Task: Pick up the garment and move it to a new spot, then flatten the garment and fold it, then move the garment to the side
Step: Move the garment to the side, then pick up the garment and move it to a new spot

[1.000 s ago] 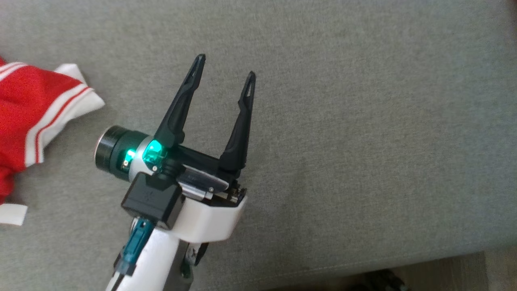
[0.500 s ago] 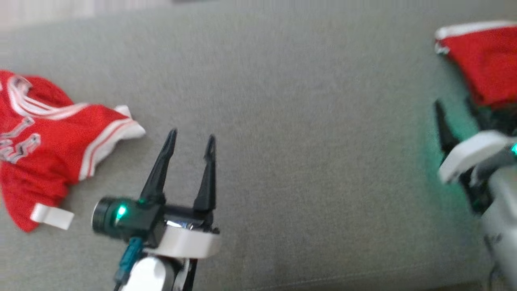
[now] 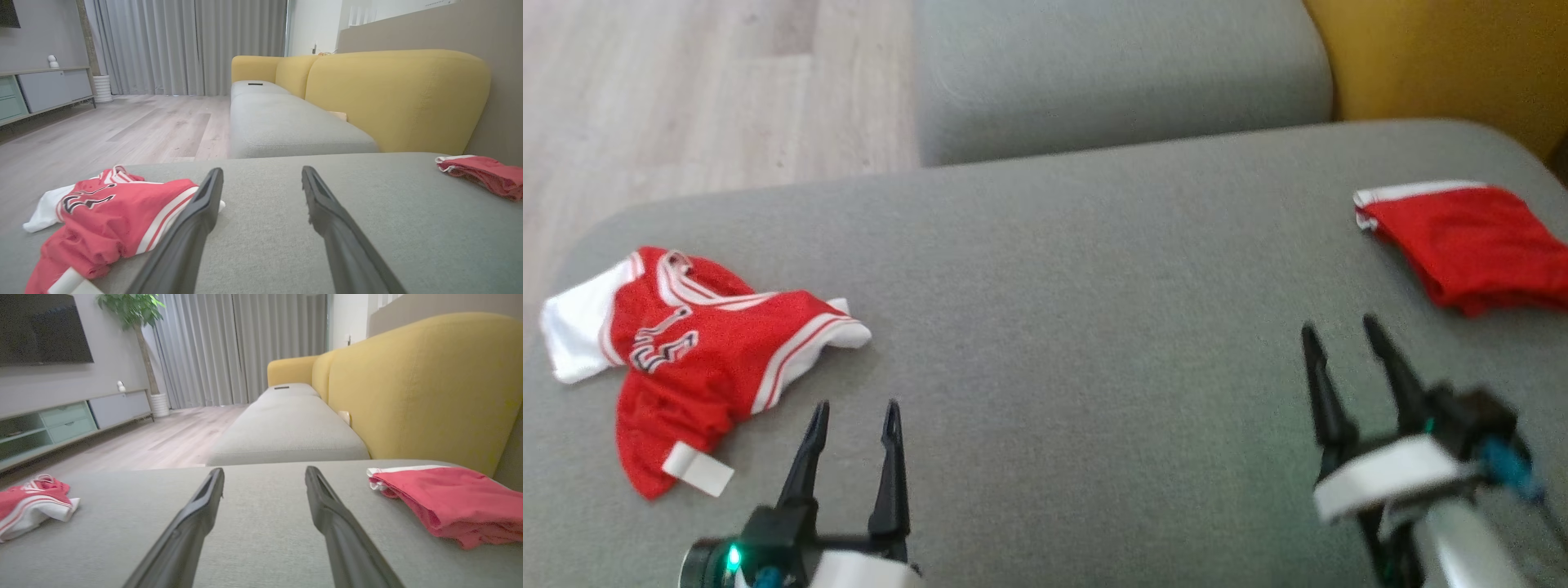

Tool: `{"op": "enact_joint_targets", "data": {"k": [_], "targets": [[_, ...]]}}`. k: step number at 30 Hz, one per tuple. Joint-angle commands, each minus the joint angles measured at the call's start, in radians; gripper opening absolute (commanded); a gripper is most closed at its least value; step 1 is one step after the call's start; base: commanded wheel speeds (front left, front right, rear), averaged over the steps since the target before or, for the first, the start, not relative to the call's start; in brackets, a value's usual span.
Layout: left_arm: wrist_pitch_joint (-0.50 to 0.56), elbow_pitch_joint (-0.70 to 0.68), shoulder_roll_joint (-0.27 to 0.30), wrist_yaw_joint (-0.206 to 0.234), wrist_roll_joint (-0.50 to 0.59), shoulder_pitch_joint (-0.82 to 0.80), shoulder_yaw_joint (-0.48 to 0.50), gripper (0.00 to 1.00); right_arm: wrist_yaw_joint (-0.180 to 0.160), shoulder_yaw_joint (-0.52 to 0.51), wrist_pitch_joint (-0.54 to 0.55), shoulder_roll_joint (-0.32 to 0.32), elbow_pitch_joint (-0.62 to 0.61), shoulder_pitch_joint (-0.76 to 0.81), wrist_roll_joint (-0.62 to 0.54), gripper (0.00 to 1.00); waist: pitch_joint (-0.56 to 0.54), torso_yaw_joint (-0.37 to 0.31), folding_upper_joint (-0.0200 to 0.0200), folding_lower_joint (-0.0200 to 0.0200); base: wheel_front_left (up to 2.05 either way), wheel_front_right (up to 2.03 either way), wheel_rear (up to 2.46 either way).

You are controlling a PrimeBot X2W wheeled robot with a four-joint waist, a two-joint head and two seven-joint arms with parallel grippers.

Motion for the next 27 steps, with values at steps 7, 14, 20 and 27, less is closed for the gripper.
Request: {"op": "enact_joint_targets", "data": {"k": [7,14,20,27], "targets": [[-0.005,0.004,-0.002,-0.006,0.047,0.033,0.077,1.0,-0.001,0.002,-0.013,0.056,-0.185,0.183,-0.067,1.0,-0.068,0.044,-0.0001,0.0001,0.0,0.0,0.0],[-0.005,0.003,-0.004,-0.015,0.056,0.084,0.094,1.0,-0.001,0.03,-0.013,0.069,-0.177,0.243,-0.091,1.0,-0.102,0.045,-0.0001,0.0001,0.0,0.0,0.0],[-0.005,0.011,-0.005,-0.025,0.048,0.092,0.107,1.0,-0.001,0.03,-0.013,0.074,-0.172,0.249,-0.092,1.0,-0.113,0.041,-0.0001,0.0001,0.0,0.0,0.0],[-0.005,0.007,-0.007,-0.031,0.049,0.089,0.113,1.0,-0.001,0.017,-0.013,0.077,-0.173,0.261,-0.092,1.0,-0.115,0.041,-0.0001,0.0001,0.0,0.0,0.0]]}}
